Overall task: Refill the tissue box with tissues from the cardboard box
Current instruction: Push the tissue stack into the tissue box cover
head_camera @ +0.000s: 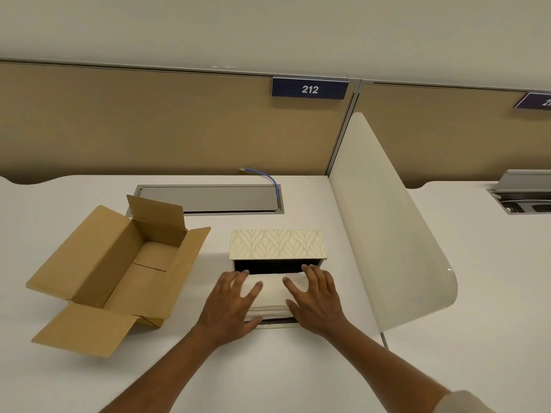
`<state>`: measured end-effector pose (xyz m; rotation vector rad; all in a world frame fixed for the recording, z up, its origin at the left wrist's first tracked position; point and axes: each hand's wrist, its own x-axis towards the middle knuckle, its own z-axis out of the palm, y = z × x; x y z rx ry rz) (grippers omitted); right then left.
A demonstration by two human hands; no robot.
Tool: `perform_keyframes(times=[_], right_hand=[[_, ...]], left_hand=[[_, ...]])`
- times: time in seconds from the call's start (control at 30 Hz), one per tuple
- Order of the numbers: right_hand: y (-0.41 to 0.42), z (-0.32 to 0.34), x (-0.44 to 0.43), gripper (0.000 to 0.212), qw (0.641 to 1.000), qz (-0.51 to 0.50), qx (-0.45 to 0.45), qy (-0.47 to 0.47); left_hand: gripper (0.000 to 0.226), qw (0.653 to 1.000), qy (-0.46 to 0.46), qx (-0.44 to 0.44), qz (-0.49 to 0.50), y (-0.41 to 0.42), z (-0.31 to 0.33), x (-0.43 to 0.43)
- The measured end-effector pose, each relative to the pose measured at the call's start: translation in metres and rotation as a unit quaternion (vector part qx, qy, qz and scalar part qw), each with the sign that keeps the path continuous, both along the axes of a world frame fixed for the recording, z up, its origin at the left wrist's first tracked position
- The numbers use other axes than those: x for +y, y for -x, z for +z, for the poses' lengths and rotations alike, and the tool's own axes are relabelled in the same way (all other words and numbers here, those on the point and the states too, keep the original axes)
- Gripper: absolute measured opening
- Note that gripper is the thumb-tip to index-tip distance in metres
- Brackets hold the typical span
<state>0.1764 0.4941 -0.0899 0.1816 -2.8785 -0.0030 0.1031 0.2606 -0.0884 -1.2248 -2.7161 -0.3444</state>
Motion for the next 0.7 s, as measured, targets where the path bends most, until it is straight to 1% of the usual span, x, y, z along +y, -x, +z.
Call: perform_keyframes(times=[0.07, 0.17, 0.27, 0.37, 0.43, 0.57, 0.7], right_hand=[[0.001, 0.004, -0.002, 0.061, 0.999, 0.037, -0.020, -0.013], [0.009, 0.010, -0.005, 0.071, 0.992, 0.089, -0.092, -0.026], [0.021, 0.013, -0.003, 0.094, 0.974, 0.125, -0.178, -0.069], [0.032, 0.015, 0.002, 0.115, 0.955, 0.114, -0.242, -0.130], [0.037, 0.014, 0.004, 0.119, 0.947, 0.110, -0.263, -0.149], [0.041, 0.013, 0.008, 0.120, 0.939, 0.110, -0.281, -0.163], [0.040, 0.013, 0.013, 0.120, 0.941, 0.102, -0.294, -0.136]], left_hand=[[0.086, 0.998, 0.046, 0.014, -0.029, 0.002, 0.003, 0.011], [0.099, 0.992, 0.125, -0.011, -0.032, 0.009, 0.010, 0.028], [0.113, 0.979, 0.200, -0.019, -0.033, 0.022, 0.010, 0.036], [0.119, 0.965, 0.255, -0.034, -0.040, 0.030, 0.009, 0.037], [0.118, 0.959, 0.278, -0.039, -0.051, 0.033, 0.010, 0.039], [0.118, 0.952, 0.294, -0.055, -0.064, 0.035, 0.012, 0.043], [0.120, 0.947, 0.306, -0.074, -0.068, 0.037, 0.012, 0.046]])
